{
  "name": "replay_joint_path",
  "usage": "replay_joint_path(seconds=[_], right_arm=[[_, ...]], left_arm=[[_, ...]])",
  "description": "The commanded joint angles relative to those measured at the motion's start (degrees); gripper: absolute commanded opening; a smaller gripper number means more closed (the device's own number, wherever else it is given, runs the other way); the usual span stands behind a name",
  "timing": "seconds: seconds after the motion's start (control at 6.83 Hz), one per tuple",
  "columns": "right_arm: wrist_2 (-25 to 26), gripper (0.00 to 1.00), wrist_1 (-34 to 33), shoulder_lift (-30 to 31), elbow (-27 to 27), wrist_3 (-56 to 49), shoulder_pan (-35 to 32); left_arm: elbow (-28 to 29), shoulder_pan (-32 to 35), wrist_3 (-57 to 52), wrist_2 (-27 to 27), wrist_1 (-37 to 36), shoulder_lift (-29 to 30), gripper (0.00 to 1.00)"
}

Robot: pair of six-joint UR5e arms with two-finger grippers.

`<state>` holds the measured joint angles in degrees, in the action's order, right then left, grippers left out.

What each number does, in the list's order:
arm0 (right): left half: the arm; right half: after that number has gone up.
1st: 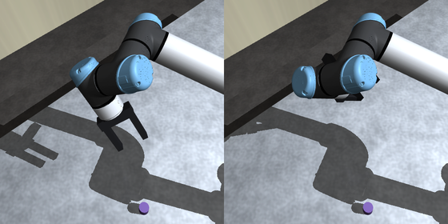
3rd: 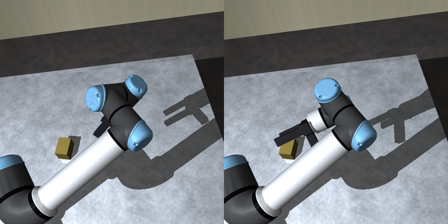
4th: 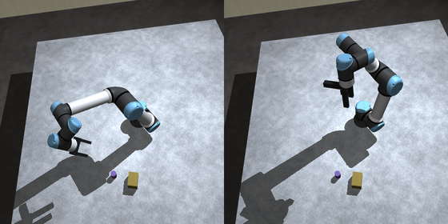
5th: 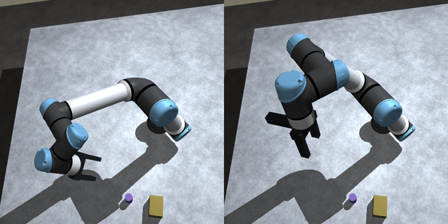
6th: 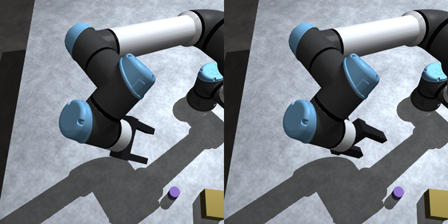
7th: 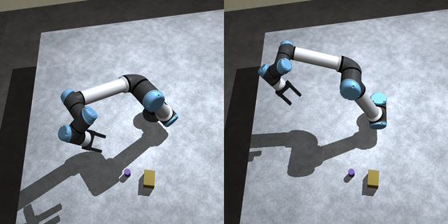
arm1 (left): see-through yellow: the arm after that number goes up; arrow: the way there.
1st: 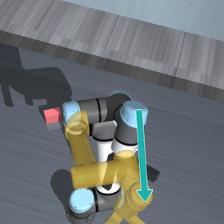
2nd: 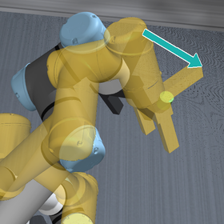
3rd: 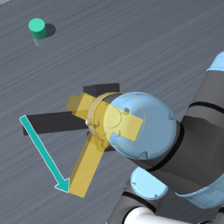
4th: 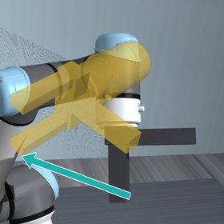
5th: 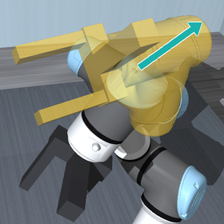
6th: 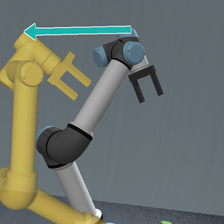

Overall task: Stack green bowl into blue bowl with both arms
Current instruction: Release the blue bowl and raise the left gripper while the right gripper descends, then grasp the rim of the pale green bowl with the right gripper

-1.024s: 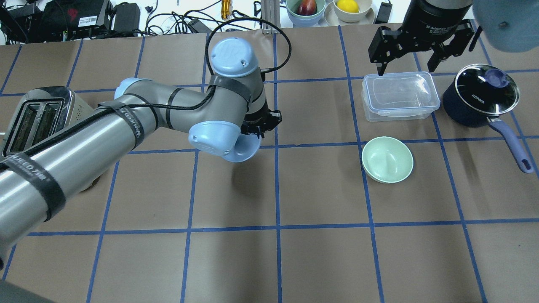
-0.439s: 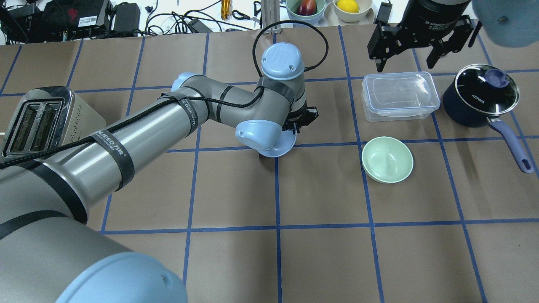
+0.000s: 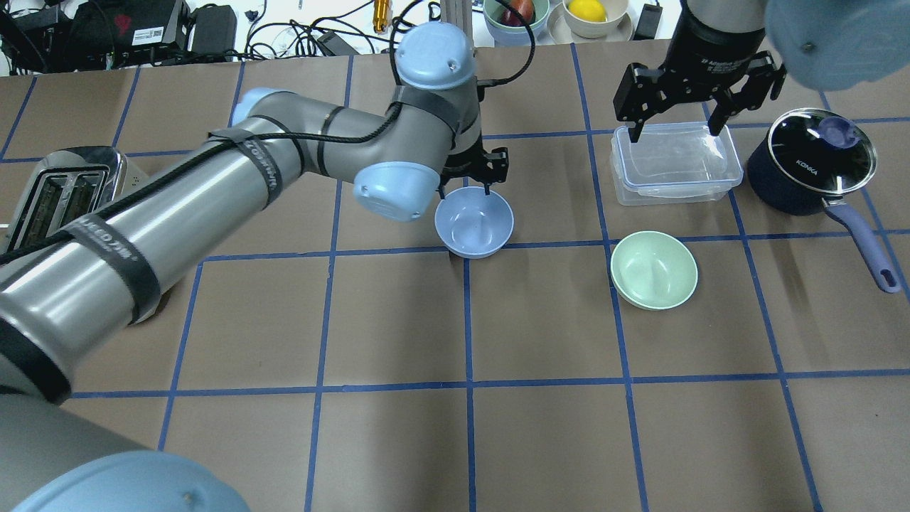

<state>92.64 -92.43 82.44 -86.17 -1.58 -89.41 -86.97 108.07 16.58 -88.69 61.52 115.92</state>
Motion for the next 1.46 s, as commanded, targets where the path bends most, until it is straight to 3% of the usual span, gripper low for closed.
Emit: replay_joint_path(seconds=[0.0, 0.29, 0.44, 0.59, 0.73, 0.88, 1.02, 1.17, 1.32], right_arm=[[-0.09, 1.0, -2.39, -3.25, -5.28, -10.04, 4.39], [-0.35, 1.0, -18.13, -2.82, -20.45, -18.68, 13.35], [-0.44, 1.0, -29.97, -3.16, -27.49, -19.5, 14.08], [-2.53, 0.96, -34.09, -3.43, -30.78, -19.16, 14.09], [-6.72, 0.76, -34.31, -3.6, -31.42, -19.07, 14.09], [-6.68, 0.35, -34.14, -4.21, -31.86, -19.51, 14.09], [-5.98, 0.07, -33.61, -4.22, -32.04, -19.51, 14.09], [-5.8, 0.0, -33.95, -4.22, -32.48, -19.95, 14.18], [-5.8, 0.0, -34.31, -4.22, -33.0, -20.13, 14.18]], left_arm=[[0.13, -12.03, -18.44, -0.25, 14.88, -10.13, 1.0], [-0.39, -20.32, -23.69, 0.63, 22.82, -19.46, 1.0], [-1.44, -20.88, -24.48, 0.54, 24.77, -22.03, 1.0], [-0.84, -20.88, -24.23, 1.06, 24.79, -23.97, 1.0], [-1.01, -20.53, -23.62, 0.02, 21.83, -24.59, 1.0], [-1.1, -20.53, -23.7, -0.42, 21.54, -23.82, 1.0], [-1.19, -20.53, -23.7, -0.34, 23.27, -24.94, 1.0], [-1.71, -20.62, -23.7, -0.34, 25.38, -25.04, 1.0], [-1.19, -20.97, -23.79, -0.34, 26.71, -25.3, 1.0]])
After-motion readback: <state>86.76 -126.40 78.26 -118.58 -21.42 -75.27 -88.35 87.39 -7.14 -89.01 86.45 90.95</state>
